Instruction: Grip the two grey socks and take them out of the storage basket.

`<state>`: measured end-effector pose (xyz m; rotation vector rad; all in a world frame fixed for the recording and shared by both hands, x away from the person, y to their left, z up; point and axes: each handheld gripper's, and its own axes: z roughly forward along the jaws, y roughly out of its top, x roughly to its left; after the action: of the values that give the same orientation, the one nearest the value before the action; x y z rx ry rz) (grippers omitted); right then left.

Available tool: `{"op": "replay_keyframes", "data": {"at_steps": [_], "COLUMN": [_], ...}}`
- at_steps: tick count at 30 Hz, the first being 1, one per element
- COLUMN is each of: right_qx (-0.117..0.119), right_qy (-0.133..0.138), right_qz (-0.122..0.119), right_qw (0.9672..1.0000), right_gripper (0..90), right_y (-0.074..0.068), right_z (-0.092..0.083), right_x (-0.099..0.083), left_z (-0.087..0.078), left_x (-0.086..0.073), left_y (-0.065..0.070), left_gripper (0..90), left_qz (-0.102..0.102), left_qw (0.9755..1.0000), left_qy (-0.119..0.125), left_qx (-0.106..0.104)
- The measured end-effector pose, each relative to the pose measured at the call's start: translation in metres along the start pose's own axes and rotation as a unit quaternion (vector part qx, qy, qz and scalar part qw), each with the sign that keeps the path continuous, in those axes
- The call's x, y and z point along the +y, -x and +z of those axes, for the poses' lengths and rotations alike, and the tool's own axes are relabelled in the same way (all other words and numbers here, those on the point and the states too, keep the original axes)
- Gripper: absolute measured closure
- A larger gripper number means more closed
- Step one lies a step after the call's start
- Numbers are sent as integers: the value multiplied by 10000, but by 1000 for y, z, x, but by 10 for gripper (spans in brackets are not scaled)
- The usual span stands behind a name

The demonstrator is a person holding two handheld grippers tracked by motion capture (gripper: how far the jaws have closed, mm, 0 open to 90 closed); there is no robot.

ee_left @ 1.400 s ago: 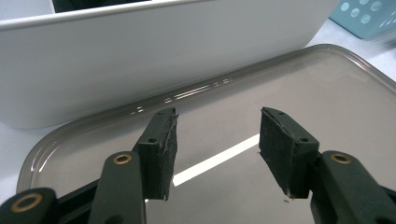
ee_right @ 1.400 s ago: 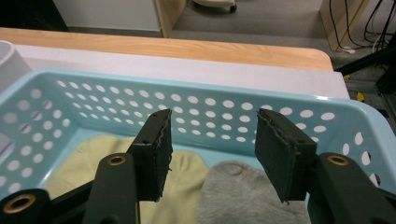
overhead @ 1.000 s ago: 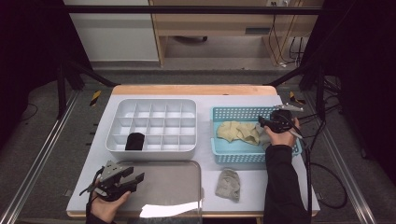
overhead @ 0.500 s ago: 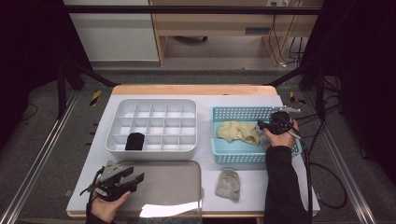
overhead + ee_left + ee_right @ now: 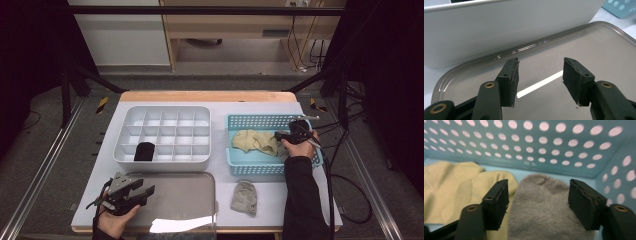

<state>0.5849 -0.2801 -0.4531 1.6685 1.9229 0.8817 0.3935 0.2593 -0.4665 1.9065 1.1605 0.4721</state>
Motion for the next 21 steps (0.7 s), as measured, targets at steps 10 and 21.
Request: {"op": "replay_keyframes", "data": {"at_steps": [10,21], "right_qx": [67,115], "right_qy": [-230,-210], "right_qz": [-39,-217], "right_qw": [9997,9995], "right_gripper": [496,900], "right_y": [-1,-4], "right_z": [5,4], "right_x": [0,0], "left_z": [0,0], "left_x": [0,0], "left_y": [0,-1], "left_gripper": [458,458], "left_qz": [-3,-6], "left_qw": [10000,10000], "left_qy": [2,0], "left_qx": [-3,-4]}}
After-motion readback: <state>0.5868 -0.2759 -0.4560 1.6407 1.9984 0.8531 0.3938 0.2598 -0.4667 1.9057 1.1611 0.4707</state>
